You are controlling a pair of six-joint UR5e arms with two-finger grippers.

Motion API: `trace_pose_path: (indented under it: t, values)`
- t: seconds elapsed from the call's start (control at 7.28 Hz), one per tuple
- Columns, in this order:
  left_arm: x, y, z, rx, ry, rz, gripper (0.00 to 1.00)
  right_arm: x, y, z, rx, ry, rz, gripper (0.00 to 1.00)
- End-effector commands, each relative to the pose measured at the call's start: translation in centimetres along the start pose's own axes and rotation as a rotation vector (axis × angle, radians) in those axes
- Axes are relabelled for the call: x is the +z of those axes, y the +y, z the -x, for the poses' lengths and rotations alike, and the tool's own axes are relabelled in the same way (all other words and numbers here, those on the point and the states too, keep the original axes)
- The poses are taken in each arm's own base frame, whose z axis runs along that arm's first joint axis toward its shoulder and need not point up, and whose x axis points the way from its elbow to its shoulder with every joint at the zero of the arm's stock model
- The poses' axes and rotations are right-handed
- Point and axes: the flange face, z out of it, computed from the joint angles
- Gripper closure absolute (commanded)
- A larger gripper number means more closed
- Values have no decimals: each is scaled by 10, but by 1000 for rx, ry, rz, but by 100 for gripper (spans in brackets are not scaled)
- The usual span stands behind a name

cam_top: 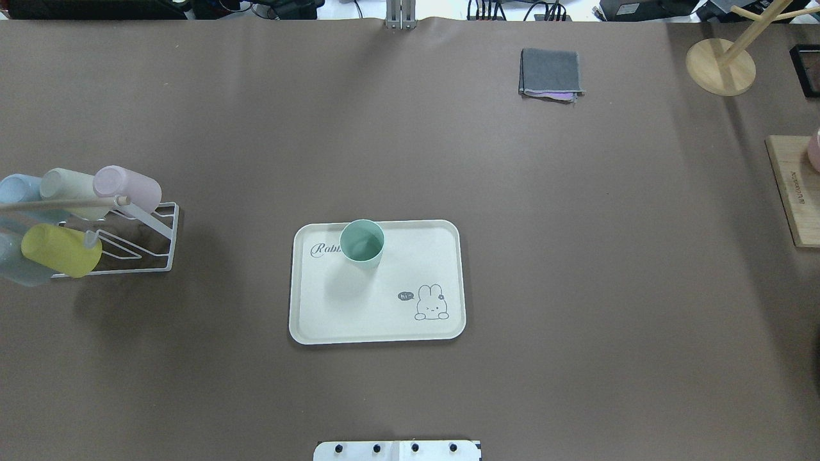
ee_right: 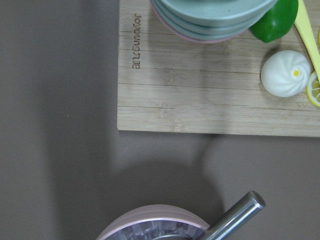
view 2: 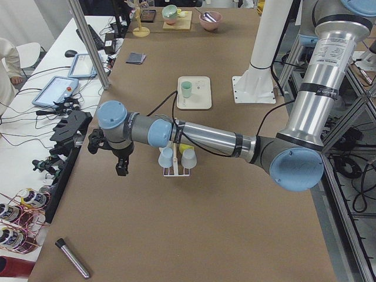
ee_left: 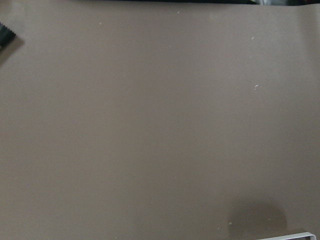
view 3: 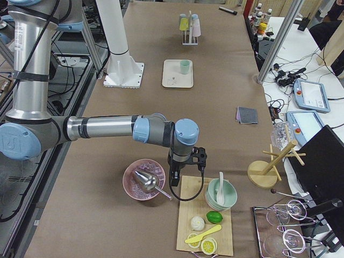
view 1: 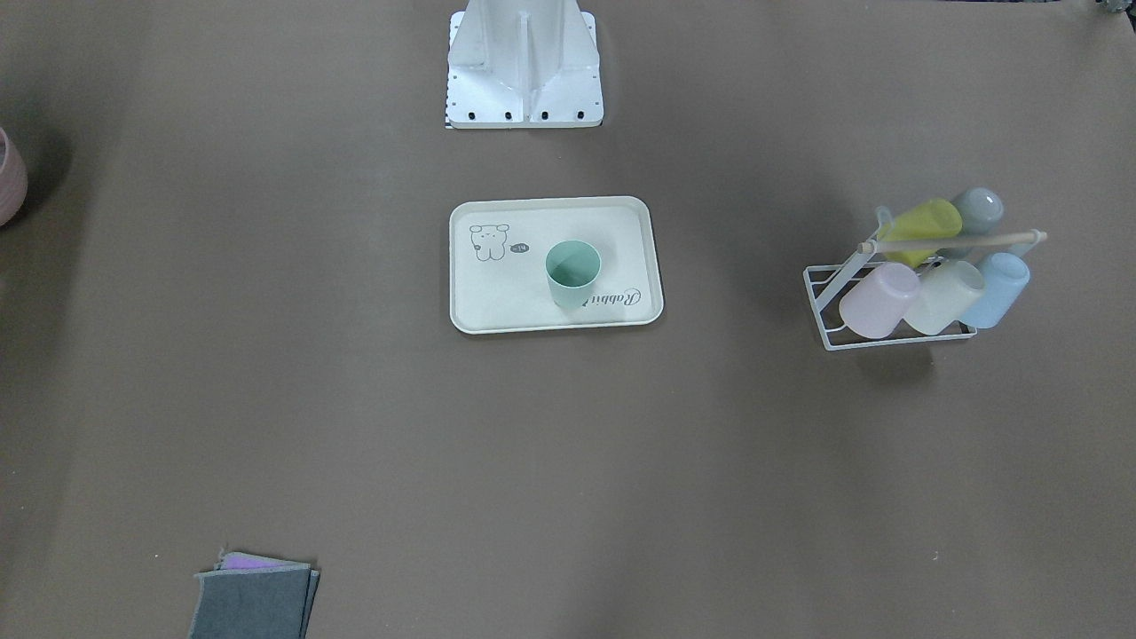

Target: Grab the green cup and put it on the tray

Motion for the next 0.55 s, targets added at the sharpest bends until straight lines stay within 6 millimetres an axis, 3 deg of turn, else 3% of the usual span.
trace_pose_path:
  t: [0.0, 0.41]
  values:
    - [17, 22, 24, 17, -7, 40, 2, -1, -1, 1, -2, 3, -2, 0]
    - [22, 44, 50, 12, -10, 54, 2, -1, -1, 1, -2, 0, -2, 0]
